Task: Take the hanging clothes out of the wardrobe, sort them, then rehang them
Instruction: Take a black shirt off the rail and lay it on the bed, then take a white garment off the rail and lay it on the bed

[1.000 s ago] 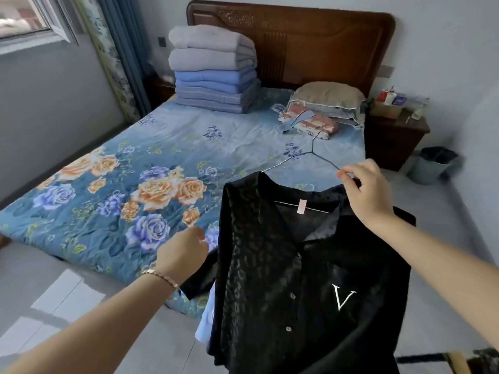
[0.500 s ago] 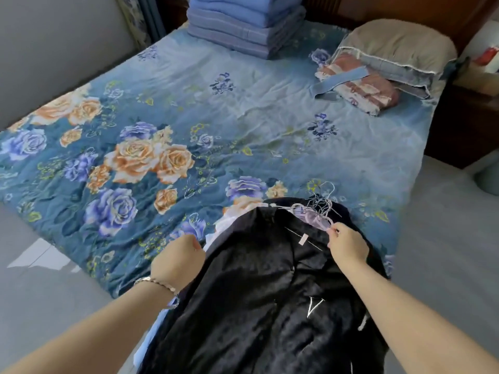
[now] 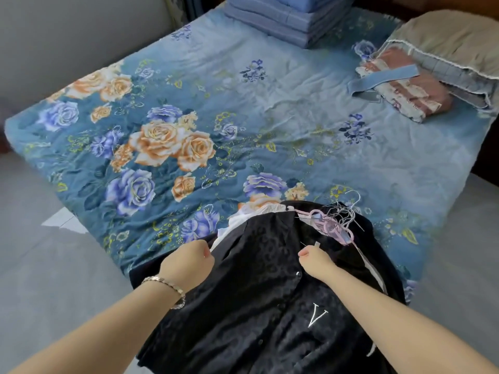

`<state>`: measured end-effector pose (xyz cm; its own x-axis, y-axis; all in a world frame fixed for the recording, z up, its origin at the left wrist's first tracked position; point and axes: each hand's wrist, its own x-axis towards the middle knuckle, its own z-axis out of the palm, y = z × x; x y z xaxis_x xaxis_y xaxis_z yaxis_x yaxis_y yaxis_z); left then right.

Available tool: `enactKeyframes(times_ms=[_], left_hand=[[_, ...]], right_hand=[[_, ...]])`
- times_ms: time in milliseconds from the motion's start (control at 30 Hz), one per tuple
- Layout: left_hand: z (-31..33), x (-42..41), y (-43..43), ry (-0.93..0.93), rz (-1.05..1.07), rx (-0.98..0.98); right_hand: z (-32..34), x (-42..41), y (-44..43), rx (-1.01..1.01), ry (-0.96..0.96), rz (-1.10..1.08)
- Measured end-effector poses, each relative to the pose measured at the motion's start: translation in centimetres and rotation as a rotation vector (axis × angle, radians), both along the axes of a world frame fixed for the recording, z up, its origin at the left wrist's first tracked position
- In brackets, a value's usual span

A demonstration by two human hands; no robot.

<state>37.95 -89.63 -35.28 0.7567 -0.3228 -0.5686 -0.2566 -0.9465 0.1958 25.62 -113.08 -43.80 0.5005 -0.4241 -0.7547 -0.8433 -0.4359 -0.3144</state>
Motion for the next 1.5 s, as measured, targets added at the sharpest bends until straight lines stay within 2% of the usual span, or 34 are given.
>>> enactKeyframes(times_ms=[100,267,600,800,1000,1133,1233,1500], left_hand=[[1.7,-0.8,4.2,0.022,0.079,-0.011],[4.4,-2.8,15.3,0.015,0.331,-0.059],[14.2,-11.6,44.2,-0.210,0.798,-0.067],[21.4,-21.3,61.0,-0.436,1.120,0.037],[26.8,-33.2,72.4,-0.587,1.493,0.151],[29.8,-40.2,77.2,-0.625,1.708,0.241],[32.6,-44.7,79.8,-0.680,1.821,0.350],[39.8,-52.7,84.4,-0.759,2.087,0.656]], right_hand=[[3.0,2.7,5.0,0.064,-0.015,0.231],[9.3,7.0,16.9,0.075,-0.134,0.600],[22.9,7.6,50.5,-0.022,-0.422,1.361],[30.4,2.3,71.2,-0.003,-0.567,1.738],[36.1,-5.8,87.9,0.027,-0.698,2.107],[40.2,-11.7,96.3,0.086,-0.869,2.351],[42.6,-14.8,101.9,0.117,-0.925,2.482],[48.7,-21.3,114.0,0.409,-0.984,2.622]])
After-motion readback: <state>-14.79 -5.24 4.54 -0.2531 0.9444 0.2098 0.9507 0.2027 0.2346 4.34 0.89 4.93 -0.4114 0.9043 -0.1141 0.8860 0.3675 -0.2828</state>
